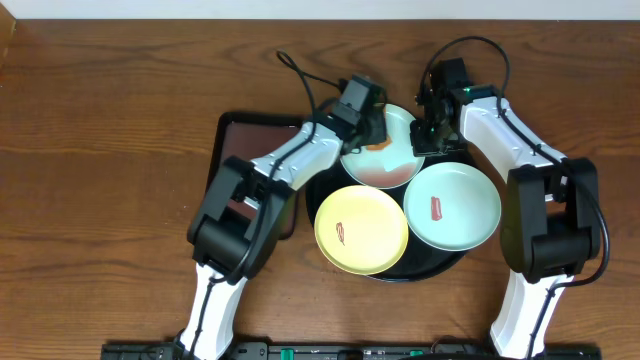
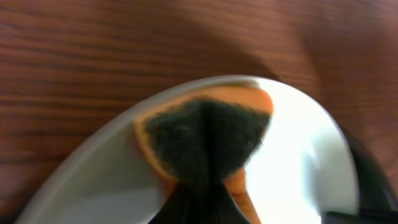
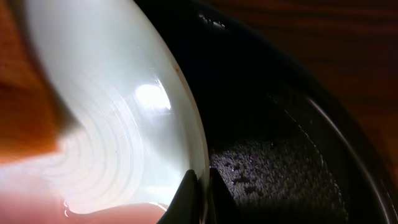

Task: Clean dirty plates on tray and stack at the side
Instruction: 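Scrub the top green plate with the sponge while right gripper holds rim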

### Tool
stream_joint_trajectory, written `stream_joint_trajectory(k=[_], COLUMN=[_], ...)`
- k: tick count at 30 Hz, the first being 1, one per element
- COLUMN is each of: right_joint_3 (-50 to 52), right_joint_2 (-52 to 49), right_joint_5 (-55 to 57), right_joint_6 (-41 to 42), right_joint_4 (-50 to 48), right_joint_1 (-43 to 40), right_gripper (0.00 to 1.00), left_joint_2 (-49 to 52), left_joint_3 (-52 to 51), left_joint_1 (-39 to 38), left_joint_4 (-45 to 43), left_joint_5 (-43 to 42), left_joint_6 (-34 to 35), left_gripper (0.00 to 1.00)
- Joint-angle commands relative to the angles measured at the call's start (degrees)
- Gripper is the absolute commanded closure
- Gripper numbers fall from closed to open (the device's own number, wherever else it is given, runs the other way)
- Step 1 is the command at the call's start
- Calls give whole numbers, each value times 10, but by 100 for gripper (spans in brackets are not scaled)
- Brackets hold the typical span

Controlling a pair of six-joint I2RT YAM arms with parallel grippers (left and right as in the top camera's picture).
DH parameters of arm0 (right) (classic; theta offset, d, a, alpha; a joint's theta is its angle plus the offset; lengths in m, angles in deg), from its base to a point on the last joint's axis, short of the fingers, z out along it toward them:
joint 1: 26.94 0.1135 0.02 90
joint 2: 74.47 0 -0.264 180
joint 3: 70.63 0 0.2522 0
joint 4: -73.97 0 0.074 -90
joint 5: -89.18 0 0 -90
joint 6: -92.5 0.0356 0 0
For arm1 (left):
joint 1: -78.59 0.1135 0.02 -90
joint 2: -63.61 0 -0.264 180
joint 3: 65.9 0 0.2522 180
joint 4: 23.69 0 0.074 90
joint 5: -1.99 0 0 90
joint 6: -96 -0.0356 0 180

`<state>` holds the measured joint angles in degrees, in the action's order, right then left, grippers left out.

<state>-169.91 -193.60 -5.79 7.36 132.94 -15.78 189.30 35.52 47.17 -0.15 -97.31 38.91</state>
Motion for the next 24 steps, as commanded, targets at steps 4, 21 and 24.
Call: stream_joint_trajectory(k=[4,21,24], right_joint_3=[9,9,9], right_joint_2=[1,1,1], right_joint_5=[21,21,21], right_joint_6=[-22,-21,-19], right_joint_4=[9,9,9], right_joint_1=[6,6,6], right_gripper=[99,99,99], left_joint_2=[10,9,9], left_joint_3=[-3,12,12], left_joint_1=[53,-26,-38], left_joint_4=[70,120,129], left_joint_5=[59,-38,-76], left_joint_6=[-94,36,63], left_gripper=[92,92,92])
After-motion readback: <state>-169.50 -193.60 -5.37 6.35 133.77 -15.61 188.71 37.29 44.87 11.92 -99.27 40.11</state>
